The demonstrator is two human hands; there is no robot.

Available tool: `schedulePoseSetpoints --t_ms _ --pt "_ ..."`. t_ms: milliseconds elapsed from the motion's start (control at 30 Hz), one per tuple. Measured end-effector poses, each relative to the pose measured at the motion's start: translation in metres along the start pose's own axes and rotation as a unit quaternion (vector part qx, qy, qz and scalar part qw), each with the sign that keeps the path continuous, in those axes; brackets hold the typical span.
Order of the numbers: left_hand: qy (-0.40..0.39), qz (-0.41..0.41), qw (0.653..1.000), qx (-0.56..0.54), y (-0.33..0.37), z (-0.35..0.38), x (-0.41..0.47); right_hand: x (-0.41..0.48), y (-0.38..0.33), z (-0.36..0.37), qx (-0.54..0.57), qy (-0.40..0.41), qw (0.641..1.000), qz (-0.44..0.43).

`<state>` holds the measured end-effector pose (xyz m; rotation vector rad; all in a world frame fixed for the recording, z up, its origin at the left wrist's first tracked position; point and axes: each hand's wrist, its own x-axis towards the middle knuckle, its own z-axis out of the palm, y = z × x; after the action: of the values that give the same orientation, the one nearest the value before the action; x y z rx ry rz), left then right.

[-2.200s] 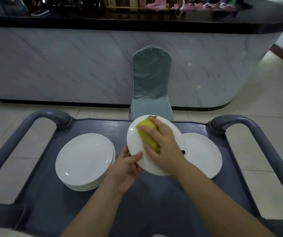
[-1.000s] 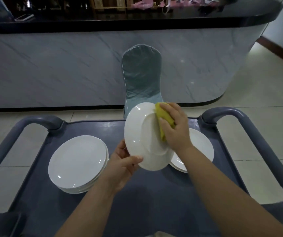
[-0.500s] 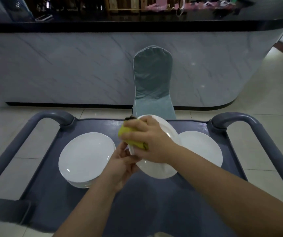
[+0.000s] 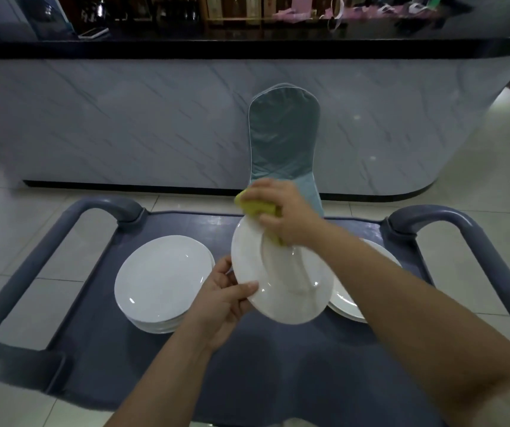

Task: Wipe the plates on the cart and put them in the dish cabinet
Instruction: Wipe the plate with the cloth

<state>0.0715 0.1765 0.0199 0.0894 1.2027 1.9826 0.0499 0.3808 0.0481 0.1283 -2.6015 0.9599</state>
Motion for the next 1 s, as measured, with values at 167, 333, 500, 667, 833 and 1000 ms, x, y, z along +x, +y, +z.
schedulePoseSetpoints --t_ms 167,333,500,667,833,1000 --pt "0.025 0.025 0.991 -0.127 0.009 0.0 -0.005 -0.045 0.021 -0.044 0.126 0.092 0.972 0.177" --pt "0.058 -0.004 0.974 -0.22 0.008 0.017 0.015 -0.122 -0.009 0.008 -0.04 0.158 0.987 0.004" --pt "0.057 -0.003 0.974 -0.221 0.006 0.024 0.024 -0.13 -0.004 0.026 -0.069 0.127 0.988 -0.054" --pt "0.056 -0.001 0.972 -0.227 0.001 0.027 0.024 -0.135 0.001 0.025 -0.049 0.203 0.977 0.032" --pt "0.068 -0.017 0.976 -0.208 -0.006 0.024 0.027 -0.137 -0.006 0.045 -0.094 0.142 0.983 -0.069" --pt "0.023 0.002 0.994 -0.11 -0.009 0.015 0.013 -0.108 0.04 0.006 0.107 0.257 0.931 0.236"
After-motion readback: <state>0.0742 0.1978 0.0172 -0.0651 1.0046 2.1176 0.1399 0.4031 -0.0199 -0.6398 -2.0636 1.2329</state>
